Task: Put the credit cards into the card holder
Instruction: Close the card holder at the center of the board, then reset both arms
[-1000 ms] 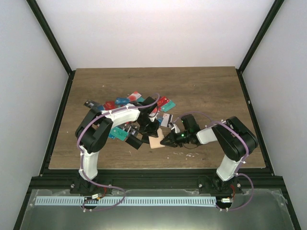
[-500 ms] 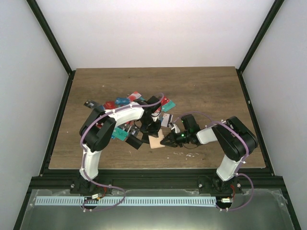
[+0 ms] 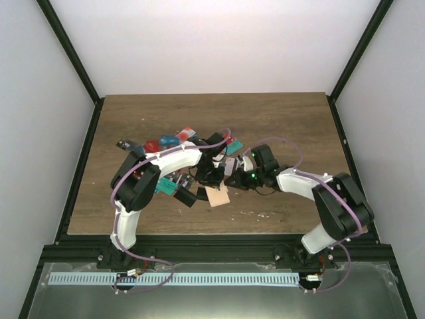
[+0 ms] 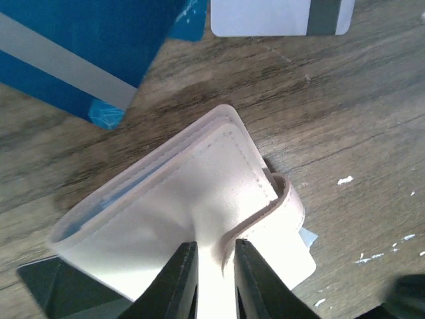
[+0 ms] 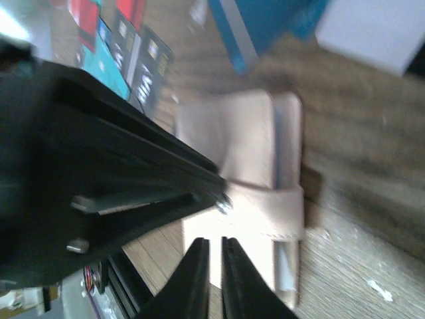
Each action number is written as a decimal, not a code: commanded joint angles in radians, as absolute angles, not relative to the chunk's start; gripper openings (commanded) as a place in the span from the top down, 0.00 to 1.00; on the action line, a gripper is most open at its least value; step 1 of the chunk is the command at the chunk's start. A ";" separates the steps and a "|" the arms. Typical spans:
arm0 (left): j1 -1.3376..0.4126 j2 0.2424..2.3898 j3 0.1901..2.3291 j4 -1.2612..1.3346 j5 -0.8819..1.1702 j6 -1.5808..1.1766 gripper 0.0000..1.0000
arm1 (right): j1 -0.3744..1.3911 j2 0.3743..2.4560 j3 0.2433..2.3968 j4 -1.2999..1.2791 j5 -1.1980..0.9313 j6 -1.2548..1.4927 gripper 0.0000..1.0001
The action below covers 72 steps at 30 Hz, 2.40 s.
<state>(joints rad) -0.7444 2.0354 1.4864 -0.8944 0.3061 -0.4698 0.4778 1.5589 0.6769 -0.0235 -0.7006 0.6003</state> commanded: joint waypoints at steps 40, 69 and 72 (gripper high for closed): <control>-0.080 1.052 0.323 0.601 -0.185 -0.038 0.18 | 0.313 1.049 0.502 0.288 0.413 0.190 0.00; 0.012 1.559 0.285 1.164 -0.054 0.016 0.02 | -0.017 1.546 0.238 1.268 -0.187 0.020 0.00; 0.012 1.557 0.284 1.167 -0.052 0.018 0.00 | -0.017 1.540 0.243 1.248 -0.186 0.021 0.00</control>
<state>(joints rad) 0.0071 1.5539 0.2844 1.1141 -0.0719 0.0101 -0.0071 1.5463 0.2157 1.2144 -0.1535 0.0269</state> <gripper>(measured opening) 0.994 0.999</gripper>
